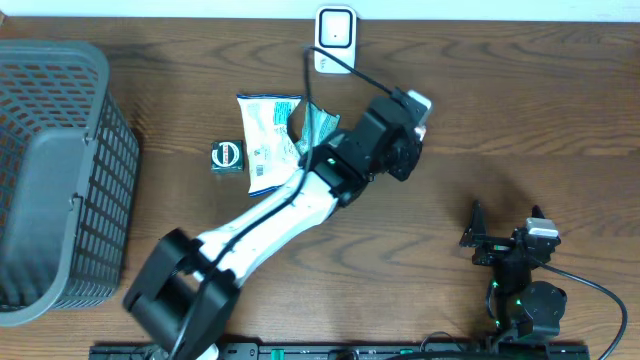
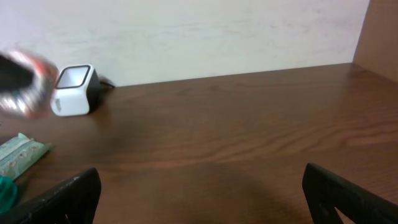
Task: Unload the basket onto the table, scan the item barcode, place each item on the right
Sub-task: 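Lift the orange pack out and carry it right of the bottle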
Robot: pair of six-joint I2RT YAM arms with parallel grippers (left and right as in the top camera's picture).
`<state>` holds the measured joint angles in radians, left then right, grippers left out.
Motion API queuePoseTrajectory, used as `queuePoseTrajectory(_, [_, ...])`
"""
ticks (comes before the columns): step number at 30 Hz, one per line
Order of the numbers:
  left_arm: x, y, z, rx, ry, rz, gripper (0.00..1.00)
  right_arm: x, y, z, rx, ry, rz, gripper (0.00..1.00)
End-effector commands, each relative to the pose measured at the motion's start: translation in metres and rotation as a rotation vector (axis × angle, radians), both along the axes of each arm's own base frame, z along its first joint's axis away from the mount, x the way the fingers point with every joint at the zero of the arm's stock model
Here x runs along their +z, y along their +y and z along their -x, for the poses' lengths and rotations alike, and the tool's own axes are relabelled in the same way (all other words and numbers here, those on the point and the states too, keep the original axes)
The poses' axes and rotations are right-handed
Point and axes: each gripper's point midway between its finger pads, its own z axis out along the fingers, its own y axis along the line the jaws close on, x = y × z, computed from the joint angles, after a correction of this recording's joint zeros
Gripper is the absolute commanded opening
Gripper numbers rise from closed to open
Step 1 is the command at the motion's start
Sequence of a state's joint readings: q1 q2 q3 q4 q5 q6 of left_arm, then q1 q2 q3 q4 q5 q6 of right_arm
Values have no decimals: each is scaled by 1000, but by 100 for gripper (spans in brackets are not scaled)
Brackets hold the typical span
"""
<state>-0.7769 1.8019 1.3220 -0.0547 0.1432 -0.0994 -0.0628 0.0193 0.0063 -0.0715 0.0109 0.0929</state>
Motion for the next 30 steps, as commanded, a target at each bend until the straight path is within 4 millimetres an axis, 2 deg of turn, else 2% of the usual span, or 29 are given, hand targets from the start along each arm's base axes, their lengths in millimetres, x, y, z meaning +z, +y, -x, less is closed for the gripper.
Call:
queuePoseTrajectory(1, [-18,2,-8,-22,-63,-106,7,-1,2,0,12,6,11,99])
queuePoseTrajectory(9, [-56,2,-3,-35,3,-172,8,-1,2,0,12,6,11,99])
queuePoseTrajectory(21, [-90,0,6,-54,60,-229,8,-1,2,0,12,6,11,99])
queuePoseTrajectory(28, [-103,6,3,-32,68,-264,17,-1,2,0,12,6,11,99])
queuePoseTrajectory(30, [-103,9,0,-14,57,-277,27,-1,2,0,12,6,11,99])
